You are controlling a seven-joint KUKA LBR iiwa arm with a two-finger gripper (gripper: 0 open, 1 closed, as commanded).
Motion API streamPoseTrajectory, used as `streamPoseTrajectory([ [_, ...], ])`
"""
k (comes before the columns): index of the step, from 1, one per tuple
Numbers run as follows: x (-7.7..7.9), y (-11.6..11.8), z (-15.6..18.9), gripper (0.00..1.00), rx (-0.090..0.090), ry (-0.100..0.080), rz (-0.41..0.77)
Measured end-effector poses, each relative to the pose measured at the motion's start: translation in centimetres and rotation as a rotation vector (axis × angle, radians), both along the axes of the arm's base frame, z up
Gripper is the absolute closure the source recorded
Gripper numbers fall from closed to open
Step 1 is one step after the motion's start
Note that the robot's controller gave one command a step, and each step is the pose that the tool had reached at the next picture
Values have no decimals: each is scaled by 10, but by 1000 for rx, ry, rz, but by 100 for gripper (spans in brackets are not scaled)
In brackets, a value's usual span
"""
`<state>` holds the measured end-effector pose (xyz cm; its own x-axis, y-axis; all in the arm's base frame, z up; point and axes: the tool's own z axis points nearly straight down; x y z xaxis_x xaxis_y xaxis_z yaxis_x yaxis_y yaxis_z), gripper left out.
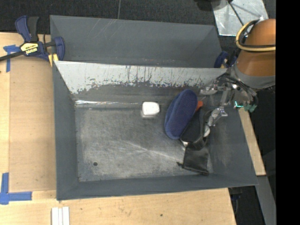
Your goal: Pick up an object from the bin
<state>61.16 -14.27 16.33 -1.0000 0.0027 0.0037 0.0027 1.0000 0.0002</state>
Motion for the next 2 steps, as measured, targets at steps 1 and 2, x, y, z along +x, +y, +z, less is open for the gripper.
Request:
streamPoseTrajectory([
  [1,12,15,-60,0,-3,-13,263],
  [2,9,56,-86,0,-13,-14,426],
])
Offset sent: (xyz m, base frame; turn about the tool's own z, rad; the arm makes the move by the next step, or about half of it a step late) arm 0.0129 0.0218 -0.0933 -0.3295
